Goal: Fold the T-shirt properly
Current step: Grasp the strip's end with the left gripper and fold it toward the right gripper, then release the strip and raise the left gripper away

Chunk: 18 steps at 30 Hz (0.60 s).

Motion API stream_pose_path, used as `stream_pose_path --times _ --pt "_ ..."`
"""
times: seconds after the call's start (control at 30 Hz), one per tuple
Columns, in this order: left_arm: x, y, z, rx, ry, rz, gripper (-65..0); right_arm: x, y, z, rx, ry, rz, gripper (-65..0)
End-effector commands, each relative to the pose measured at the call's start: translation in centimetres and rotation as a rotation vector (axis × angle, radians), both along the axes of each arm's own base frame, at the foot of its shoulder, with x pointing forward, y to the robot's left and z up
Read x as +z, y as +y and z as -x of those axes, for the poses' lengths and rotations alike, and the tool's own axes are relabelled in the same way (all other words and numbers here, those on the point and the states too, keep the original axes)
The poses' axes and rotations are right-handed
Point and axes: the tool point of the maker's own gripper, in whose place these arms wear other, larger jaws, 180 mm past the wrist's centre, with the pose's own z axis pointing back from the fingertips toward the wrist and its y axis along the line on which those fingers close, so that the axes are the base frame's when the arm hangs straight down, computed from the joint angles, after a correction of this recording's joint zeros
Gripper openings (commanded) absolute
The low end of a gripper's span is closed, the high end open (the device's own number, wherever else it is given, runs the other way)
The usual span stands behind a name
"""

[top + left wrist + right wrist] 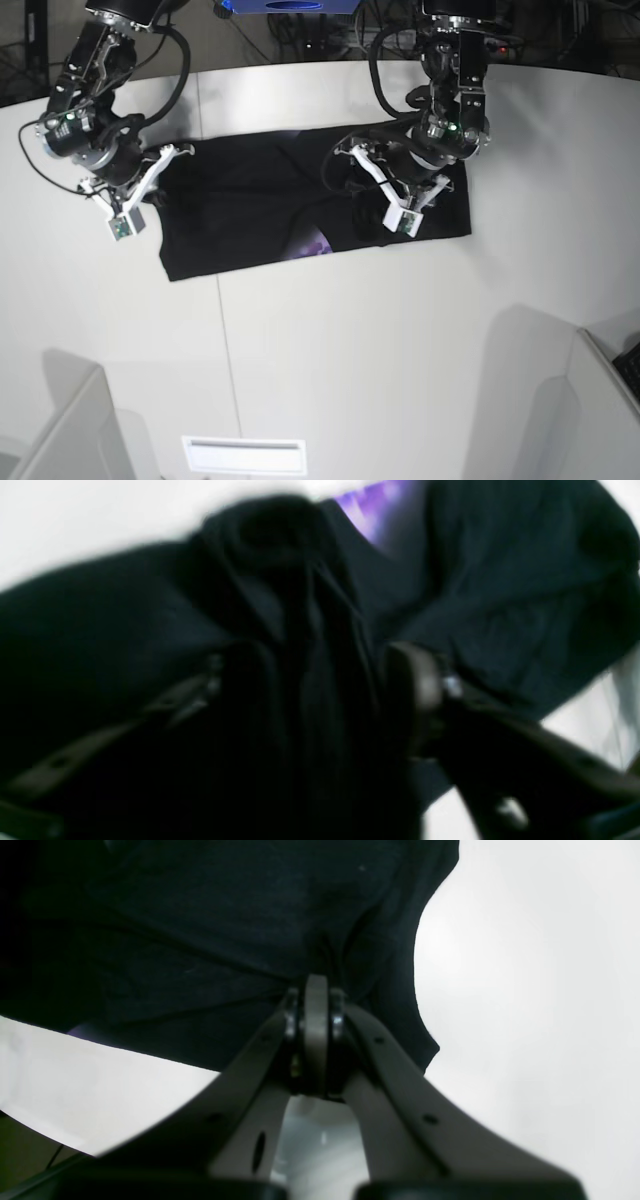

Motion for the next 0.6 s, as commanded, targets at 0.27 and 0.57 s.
stream_pose_path --times 0.27,0.57 --pt "4.5 -6.0 -0.4 -0.086 -0.073 0.244 -20.4 1.3 -0.2 -1.0 -0.007 -0.053 -0.007 -65.0" --pt "5.3 11.5 2.2 0.252 -0.101 0.11 -65.0 2.6 -1.0 -3.0 -0.005 -0.097 0.013 -48.8"
